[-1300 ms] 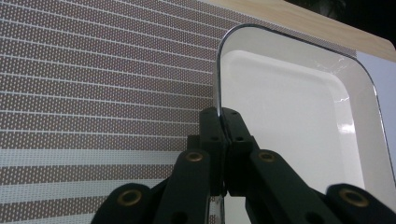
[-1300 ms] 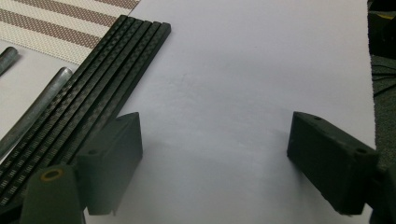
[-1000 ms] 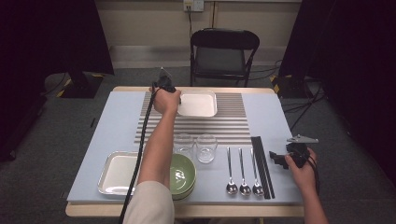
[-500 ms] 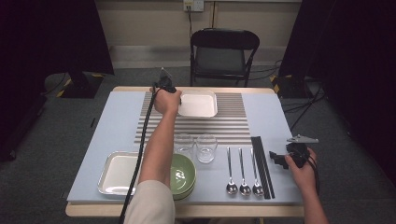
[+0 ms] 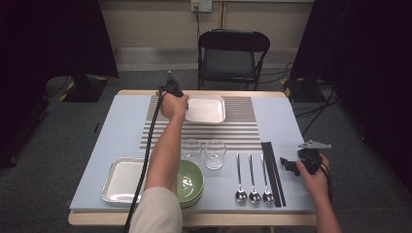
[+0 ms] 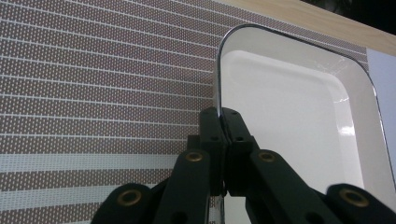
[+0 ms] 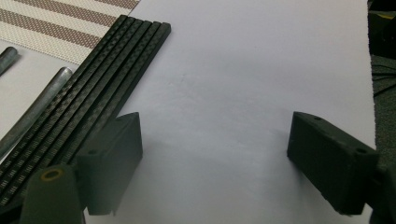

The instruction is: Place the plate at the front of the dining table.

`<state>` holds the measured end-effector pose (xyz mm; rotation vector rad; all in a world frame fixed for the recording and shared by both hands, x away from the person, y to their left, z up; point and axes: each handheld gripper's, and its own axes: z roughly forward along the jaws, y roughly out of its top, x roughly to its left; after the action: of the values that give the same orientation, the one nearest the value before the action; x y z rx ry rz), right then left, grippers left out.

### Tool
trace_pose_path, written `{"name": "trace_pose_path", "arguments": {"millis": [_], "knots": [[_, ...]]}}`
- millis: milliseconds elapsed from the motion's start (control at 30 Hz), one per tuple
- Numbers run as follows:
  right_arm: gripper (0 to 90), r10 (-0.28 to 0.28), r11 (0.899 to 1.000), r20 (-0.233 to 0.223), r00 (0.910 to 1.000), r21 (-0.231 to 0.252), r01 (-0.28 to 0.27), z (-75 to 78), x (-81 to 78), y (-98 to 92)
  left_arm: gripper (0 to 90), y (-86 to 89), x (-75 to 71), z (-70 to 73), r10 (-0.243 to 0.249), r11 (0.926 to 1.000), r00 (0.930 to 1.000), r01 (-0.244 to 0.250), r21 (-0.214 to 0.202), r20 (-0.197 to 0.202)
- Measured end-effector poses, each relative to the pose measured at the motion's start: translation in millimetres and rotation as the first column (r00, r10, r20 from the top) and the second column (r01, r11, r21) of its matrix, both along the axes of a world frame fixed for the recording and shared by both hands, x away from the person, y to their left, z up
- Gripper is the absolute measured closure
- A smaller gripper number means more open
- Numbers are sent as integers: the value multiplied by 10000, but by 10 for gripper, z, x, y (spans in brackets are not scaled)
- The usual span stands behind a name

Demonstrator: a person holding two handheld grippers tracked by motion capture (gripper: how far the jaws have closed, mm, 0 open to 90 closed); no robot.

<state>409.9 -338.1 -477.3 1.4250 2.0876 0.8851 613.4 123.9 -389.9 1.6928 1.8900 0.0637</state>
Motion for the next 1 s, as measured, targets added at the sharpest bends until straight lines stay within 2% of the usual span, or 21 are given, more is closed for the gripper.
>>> {"name": "trace_pose_path", "arguments": {"millis": [1000], "knots": [[170,0,10000,-2,10000,8,0,0,0,0,886,-60,32,-92,-54,9999,9999,56,124,-150]]}}
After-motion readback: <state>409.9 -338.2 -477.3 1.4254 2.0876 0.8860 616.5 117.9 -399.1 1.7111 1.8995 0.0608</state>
